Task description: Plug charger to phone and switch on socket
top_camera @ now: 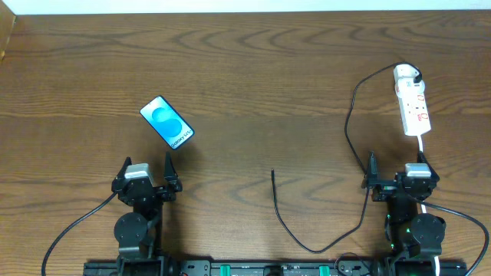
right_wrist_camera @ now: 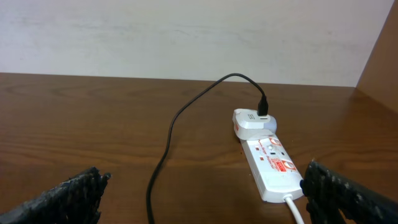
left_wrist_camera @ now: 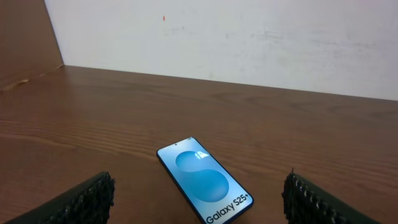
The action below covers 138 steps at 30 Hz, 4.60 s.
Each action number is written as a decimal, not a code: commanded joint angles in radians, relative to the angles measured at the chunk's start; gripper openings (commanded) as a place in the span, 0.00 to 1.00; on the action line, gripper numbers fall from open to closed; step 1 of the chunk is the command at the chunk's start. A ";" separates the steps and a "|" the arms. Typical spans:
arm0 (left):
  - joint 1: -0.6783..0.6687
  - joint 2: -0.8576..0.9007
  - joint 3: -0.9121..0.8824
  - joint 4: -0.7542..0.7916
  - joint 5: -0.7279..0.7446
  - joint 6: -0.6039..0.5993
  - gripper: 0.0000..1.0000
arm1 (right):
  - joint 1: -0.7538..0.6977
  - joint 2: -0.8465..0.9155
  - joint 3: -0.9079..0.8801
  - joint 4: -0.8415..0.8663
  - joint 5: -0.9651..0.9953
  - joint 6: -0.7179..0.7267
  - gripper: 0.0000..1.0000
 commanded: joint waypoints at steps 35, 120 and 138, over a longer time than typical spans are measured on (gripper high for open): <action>0.005 -0.005 -0.020 -0.037 -0.013 0.006 0.86 | 0.000 -0.006 -0.002 -0.005 -0.006 -0.012 0.99; 0.005 -0.003 0.039 -0.032 -0.001 0.006 0.86 | 0.000 -0.006 -0.002 -0.005 -0.006 -0.012 0.99; 0.005 0.440 0.497 -0.171 0.024 0.047 0.86 | 0.000 -0.006 -0.002 -0.005 -0.006 -0.012 0.99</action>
